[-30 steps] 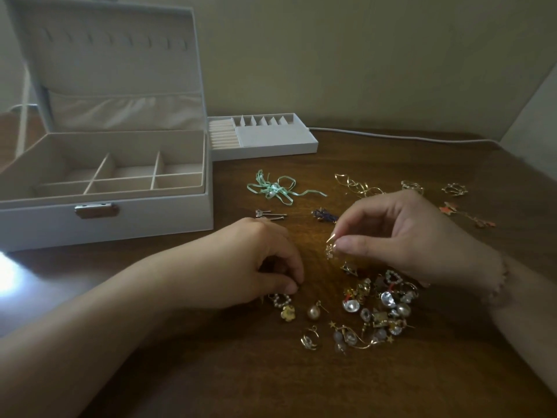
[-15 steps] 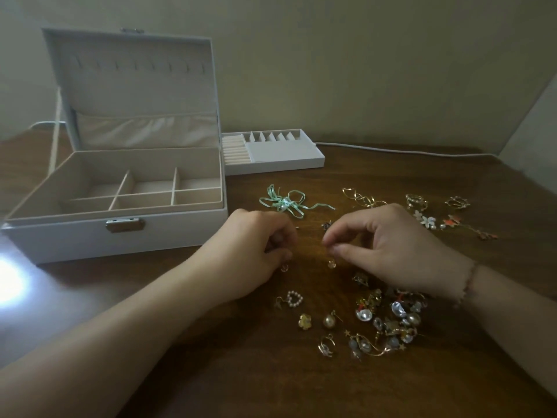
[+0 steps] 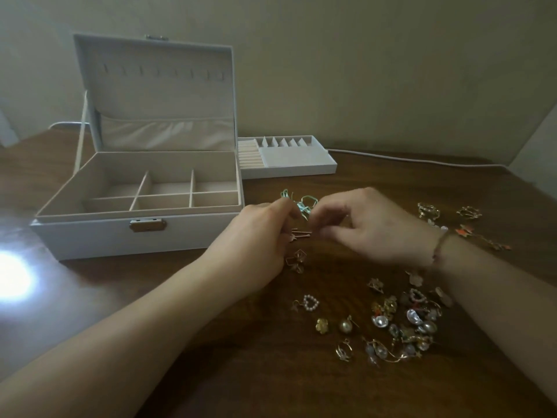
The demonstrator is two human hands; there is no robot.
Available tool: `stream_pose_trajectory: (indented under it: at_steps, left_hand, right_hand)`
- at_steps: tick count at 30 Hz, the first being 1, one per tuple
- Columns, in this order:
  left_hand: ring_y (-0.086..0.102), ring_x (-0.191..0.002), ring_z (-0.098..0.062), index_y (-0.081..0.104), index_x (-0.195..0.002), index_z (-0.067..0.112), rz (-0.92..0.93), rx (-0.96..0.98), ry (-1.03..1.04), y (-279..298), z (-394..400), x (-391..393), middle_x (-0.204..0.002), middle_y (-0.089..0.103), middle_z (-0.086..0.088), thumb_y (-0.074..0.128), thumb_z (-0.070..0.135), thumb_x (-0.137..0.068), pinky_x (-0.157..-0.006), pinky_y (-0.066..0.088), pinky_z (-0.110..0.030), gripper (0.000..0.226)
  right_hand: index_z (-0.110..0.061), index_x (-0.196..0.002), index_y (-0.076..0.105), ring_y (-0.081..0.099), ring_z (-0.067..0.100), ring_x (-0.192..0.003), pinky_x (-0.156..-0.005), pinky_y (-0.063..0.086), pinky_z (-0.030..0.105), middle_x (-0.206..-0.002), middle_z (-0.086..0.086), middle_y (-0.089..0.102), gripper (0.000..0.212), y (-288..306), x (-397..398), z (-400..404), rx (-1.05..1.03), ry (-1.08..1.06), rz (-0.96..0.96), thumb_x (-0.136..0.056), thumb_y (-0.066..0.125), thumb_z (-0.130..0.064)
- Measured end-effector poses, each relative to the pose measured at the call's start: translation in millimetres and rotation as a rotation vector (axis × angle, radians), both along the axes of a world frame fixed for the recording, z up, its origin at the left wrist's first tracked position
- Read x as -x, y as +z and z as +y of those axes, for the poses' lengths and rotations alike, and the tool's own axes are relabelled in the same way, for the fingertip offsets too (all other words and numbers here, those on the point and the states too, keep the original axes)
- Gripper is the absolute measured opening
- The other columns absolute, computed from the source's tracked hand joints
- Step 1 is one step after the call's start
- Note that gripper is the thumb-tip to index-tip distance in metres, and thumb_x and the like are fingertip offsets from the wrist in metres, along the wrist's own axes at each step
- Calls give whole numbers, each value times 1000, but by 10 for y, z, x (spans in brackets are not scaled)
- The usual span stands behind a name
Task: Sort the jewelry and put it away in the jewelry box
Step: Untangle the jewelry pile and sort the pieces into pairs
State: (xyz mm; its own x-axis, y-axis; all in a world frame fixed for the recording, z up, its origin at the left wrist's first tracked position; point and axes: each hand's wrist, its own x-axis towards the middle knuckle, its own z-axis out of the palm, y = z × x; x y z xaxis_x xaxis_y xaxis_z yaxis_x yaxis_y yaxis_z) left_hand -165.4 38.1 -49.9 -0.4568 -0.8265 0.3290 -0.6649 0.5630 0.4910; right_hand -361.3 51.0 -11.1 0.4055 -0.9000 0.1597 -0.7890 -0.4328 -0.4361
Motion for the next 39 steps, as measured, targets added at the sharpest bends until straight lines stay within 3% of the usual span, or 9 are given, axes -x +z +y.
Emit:
stream_pose_trajectory:
  at_steps: [2,5,11,16,19,24,28,33,39]
  left_hand:
    - [57,-83,-3,66,-120,25,-47,1,-80,-7,4,-5,-97,59,15,63,9,-91,-77,51,-22,33]
    - [52,-82,9,71,-115,31,-113,-27,-208,0,9,14,-101,55,22,71,25,-92,-72,39,-6,23]
    - [55,-108,-4,73,-115,31,-227,-16,-276,-32,-20,4,-115,62,14,69,26,-93,-96,46,-22,23]
    - [57,-101,-2,73,-114,30,-224,5,-244,-64,-55,-7,-111,56,18,67,23,-94,-87,43,-8,22]
    - [57,-98,0,72,-114,32,-210,26,-245,-76,-44,-17,-110,56,20,69,26,-93,-85,43,-9,22]
    - [54,-88,9,73,-110,29,-78,93,-256,-47,7,-16,-105,58,20,70,29,-91,-76,39,-4,19]
    - [59,-89,2,72,-107,29,-104,68,-390,24,35,-32,-99,60,21,67,25,-92,-75,45,-8,17]
    - [62,-99,-6,71,-109,29,-197,-40,-587,67,30,-116,-103,61,20,71,25,-89,-81,55,-28,20]
    - [59,-104,-5,68,-116,34,-274,-97,-648,63,35,-118,-103,59,22,71,37,-86,-84,53,-27,31]
  right_hand:
    - [-28,-93,73,62,-5,-87,-75,46,8,-86,-18,70,21,128,229,58,-10,41,33,-85,70,-9]
    - [-41,-97,69,60,-1,-97,-79,49,20,-98,-26,65,21,177,580,203,-138,125,156,-85,69,-24]
    - [-45,-104,66,55,1,-109,-95,46,27,-107,-25,61,23,42,792,372,-173,173,210,-81,68,-44]
    - [-46,-102,63,51,-5,-104,-93,47,30,-100,-26,60,21,-21,699,354,-173,197,314,-83,63,-52]
    - [-43,-98,67,52,-5,-98,-88,48,29,-94,-24,61,12,-57,635,342,-146,190,337,-86,64,-46]
    - [-42,-88,68,57,0,-89,-82,51,33,-89,-20,61,4,-78,563,279,-17,81,235,-84,67,-41]
    - [-40,-91,68,56,5,-93,-86,51,38,-94,-17,62,6,-151,443,135,99,-32,231,-87,65,-37]
    - [-40,-101,68,52,-6,-88,-81,50,29,-90,-28,58,17,-155,566,130,112,-76,192,-90,61,-29]
    - [-47,-103,63,48,-9,-91,-83,47,29,-91,-28,57,18,-179,607,189,8,-22,301,-85,63,-46]
